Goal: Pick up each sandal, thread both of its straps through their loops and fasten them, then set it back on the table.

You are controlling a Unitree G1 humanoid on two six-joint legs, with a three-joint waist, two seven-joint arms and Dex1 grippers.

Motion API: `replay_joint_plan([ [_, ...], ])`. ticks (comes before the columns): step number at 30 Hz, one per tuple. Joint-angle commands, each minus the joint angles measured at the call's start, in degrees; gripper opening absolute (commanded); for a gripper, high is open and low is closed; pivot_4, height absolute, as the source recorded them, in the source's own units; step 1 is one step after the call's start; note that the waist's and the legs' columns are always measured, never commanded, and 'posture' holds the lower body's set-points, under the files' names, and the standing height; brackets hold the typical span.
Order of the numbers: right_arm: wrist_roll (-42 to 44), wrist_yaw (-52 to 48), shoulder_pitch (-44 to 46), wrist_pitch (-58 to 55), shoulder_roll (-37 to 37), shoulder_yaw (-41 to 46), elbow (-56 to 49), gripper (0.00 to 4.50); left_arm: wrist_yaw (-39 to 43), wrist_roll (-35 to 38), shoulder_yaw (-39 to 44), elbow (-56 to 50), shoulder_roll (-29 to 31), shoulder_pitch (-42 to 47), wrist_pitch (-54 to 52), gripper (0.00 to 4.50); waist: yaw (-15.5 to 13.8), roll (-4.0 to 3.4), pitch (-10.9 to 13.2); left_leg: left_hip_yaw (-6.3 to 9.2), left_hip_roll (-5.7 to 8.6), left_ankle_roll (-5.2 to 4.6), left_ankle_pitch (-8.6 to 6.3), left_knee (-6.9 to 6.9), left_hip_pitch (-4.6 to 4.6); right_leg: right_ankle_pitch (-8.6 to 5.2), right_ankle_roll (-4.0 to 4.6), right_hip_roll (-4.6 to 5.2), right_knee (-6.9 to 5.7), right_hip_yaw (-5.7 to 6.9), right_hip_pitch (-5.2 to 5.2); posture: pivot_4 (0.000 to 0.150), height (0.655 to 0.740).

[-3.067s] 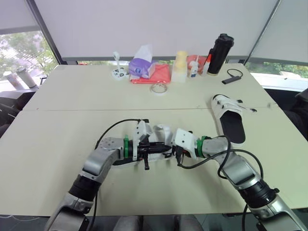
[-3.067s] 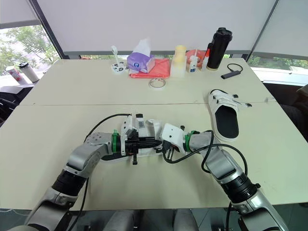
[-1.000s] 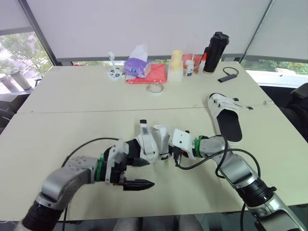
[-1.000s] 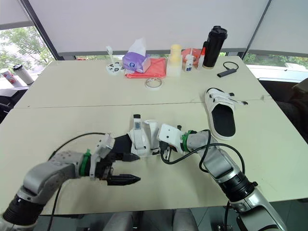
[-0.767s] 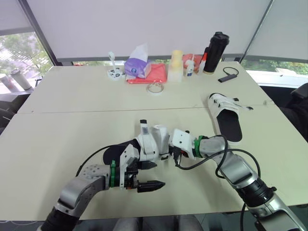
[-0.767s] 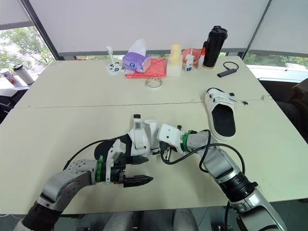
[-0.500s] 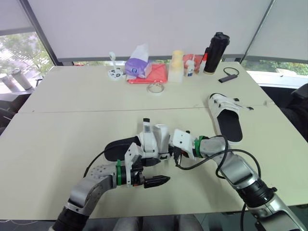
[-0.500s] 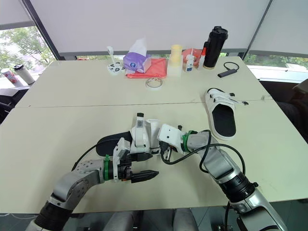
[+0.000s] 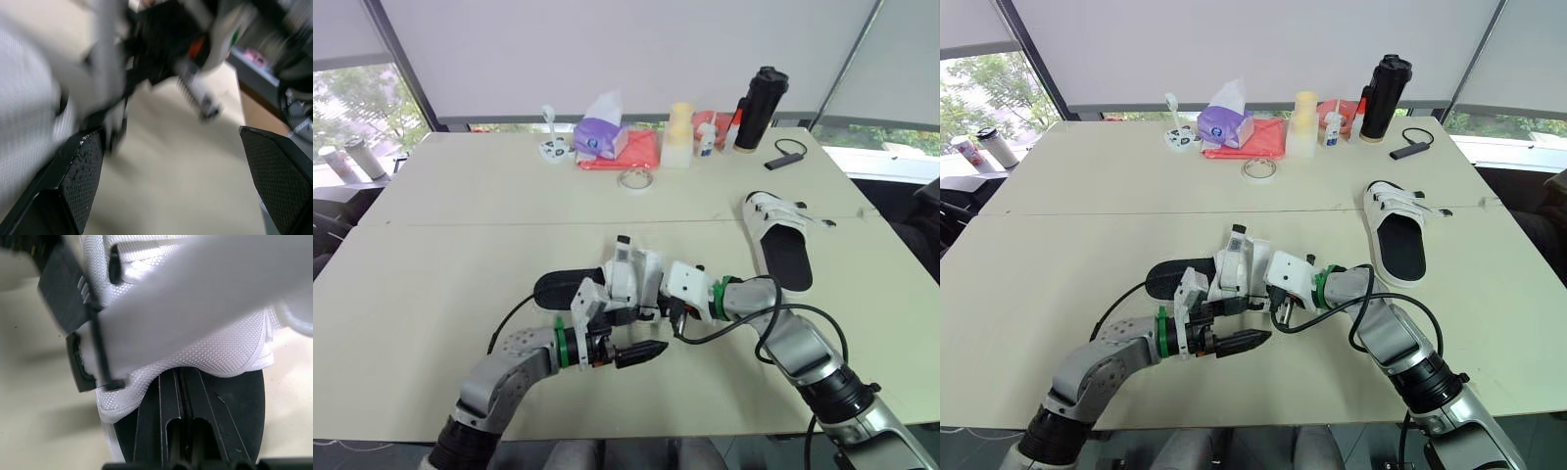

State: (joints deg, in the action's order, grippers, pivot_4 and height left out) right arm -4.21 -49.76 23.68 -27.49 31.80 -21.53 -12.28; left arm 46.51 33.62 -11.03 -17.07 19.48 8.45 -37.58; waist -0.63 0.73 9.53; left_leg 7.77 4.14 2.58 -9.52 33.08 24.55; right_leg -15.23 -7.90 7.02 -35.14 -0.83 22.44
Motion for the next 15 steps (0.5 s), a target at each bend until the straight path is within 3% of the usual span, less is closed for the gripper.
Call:
replay_joint_plan([
  [1,-0.45,-1.23,-1.59,-1.22,0.35,-2.36,1.37,0.00,0.56,2.98,3.11,-3.06,0.15,1.16,0.72,4.46,0.01,-0.01,0.01,0.00,0.00,0.00,0.00,-0.01,0.01,0.00,0.00,0.00,0.00,0.00,0.00,0.150,0.7296],
  [11,-0.54,-1.15,-1.42,-1.02,0.28,-2.31,1.57,0.00,0.54,2.92,2.06,-1.96,0.59,1.86,0.05,4.46,0.01,0.00,0.01,-0.02,-0.01,0.00,0.00,0.00,0.01,0.00,0.00,-0.02,0.00,0.00,0.00,0.150,0.7296],
  [13,-0.55,-1.14,-1.40,-1.03,0.31,-2.27,1.61,0.00,0.44,2.98,1.97,-1.78,0.47,2.05,-0.15,3.95,0.01,0.00,0.01,-0.02,-0.01,0.00,0.00,0.00,0.01,0.00,0.00,-0.02,0.00,0.00,0.00,0.150,0.7296],
  [15,-0.58,-1.13,-1.40,-1.04,0.32,-2.28,1.62,0.00,0.32,3.15,1.90,-1.73,0.40,2.20,-0.48,3.13,0.01,0.00,0.01,-0.01,-0.01,0.00,0.00,0.00,0.01,0.00,0.00,-0.02,0.00,0.00,-0.01,0.150,0.7296],
])
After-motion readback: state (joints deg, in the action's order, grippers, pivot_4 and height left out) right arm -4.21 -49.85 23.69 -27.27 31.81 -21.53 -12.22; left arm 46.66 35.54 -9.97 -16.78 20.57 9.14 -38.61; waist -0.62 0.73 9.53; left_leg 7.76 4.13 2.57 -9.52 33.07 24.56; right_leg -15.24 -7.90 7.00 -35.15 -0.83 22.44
